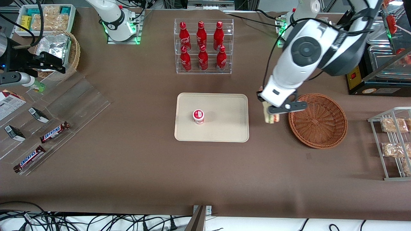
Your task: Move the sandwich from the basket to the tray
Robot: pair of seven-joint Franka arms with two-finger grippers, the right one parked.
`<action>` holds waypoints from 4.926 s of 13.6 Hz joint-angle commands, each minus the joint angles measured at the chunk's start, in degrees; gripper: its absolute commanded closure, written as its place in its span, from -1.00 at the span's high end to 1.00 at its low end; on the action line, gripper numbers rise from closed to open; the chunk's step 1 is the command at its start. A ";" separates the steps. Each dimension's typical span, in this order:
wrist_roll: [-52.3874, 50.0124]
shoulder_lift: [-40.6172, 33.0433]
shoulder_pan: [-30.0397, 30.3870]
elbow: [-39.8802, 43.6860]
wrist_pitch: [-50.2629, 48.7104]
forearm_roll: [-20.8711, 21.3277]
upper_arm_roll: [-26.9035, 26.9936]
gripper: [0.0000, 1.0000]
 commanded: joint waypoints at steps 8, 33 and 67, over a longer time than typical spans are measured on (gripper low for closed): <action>-6.38 15.50 -10.17 0.74 11.78 10.27 0.09 -1.00; -31.79 12.98 -8.51 11.97 0.40 20.41 0.10 1.00; 46.07 -14.28 -1.47 8.38 -16.41 -9.49 29.80 1.00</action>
